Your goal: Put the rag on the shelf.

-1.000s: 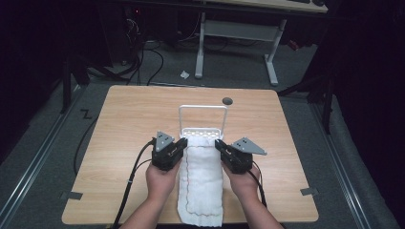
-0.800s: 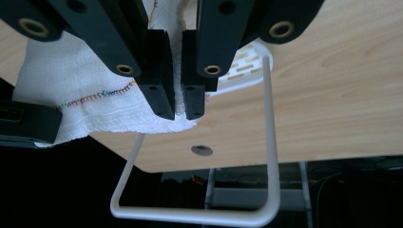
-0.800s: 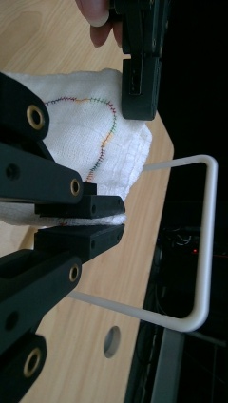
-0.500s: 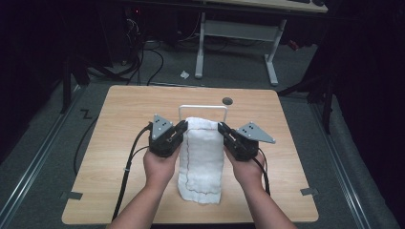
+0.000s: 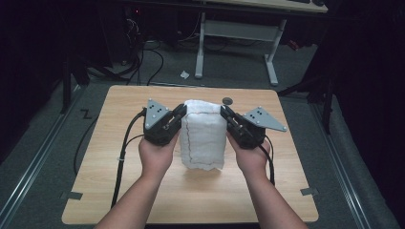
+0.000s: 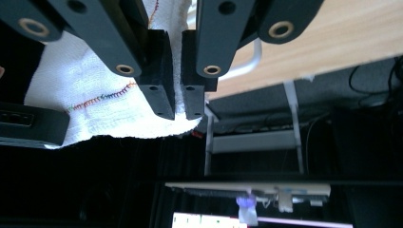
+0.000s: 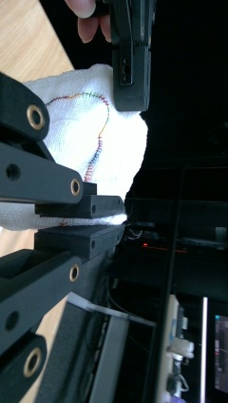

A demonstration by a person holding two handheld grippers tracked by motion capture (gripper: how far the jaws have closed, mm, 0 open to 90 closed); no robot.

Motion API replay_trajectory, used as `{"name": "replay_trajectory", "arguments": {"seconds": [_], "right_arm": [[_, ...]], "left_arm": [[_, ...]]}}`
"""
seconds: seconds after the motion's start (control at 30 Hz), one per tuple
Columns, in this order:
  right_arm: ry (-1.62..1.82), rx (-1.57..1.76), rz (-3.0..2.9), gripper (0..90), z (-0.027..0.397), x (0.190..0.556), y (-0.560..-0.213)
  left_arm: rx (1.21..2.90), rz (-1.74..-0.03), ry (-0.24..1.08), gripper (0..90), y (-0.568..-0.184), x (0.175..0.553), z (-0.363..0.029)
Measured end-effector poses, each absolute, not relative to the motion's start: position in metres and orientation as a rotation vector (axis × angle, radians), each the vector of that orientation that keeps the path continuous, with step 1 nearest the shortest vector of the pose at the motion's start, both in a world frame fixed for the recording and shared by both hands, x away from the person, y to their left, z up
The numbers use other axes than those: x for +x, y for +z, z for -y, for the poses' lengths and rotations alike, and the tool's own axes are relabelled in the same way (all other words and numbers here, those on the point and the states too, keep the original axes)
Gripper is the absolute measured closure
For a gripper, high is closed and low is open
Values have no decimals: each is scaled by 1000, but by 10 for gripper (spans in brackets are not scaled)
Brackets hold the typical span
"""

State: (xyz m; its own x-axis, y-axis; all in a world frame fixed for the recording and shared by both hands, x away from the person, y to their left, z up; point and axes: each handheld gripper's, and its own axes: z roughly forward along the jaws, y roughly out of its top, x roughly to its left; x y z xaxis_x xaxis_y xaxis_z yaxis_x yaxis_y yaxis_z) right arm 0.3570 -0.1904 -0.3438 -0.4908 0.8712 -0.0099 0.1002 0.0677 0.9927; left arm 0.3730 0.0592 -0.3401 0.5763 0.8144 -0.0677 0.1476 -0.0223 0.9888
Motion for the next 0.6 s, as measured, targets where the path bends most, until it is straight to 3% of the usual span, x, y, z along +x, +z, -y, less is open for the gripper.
{"name": "replay_trajectory", "arguments": {"seconds": [0.6], "right_arm": [[1505,952,-1656,857,193,376,-313]], "left_arm": [[1503,-816,672,846,-312,400,-56]]}}
